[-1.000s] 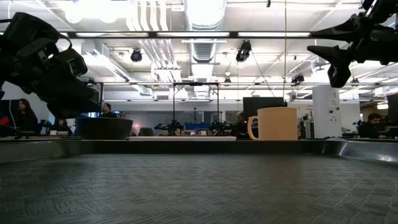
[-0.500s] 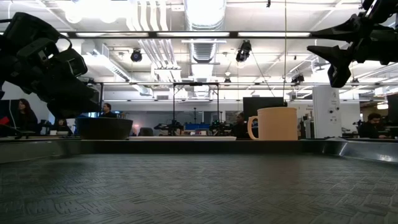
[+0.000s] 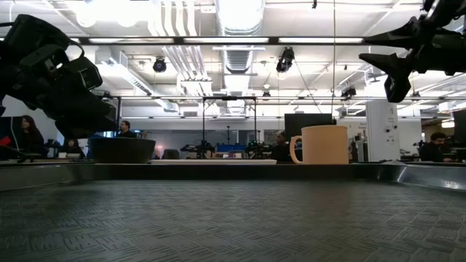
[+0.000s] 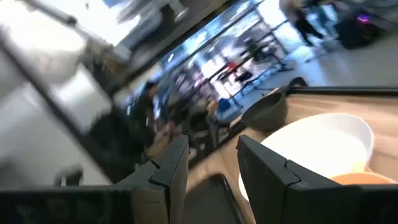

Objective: Set up tray
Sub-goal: Put the white plate in the center of the black tray

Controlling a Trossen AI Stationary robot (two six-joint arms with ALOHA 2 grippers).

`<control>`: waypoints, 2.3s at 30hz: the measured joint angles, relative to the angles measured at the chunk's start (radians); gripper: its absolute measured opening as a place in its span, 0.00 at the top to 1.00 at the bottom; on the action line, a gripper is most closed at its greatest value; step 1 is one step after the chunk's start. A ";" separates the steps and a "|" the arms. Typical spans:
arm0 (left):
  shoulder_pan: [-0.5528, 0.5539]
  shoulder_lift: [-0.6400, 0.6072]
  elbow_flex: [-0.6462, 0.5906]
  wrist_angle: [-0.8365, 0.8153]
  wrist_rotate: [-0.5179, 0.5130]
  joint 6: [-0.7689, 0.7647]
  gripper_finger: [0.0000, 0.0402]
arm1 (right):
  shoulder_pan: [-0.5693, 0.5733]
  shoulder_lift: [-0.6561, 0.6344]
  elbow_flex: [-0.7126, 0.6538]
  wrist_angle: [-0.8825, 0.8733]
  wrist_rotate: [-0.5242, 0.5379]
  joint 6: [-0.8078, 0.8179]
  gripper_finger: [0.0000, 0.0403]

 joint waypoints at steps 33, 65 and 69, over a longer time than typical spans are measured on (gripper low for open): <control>0.001 0.000 0.082 0.333 -0.168 -0.656 0.57 | -0.006 0.729 0.504 0.026 0.833 0.056 0.69; 0.001 0.000 0.106 0.331 -0.189 -0.673 0.57 | -0.491 1.899 1.376 -0.805 -0.299 -0.333 0.40; 0.001 0.000 0.106 0.331 -0.194 -0.673 0.57 | -0.484 1.932 1.377 -0.805 -0.303 -0.318 0.41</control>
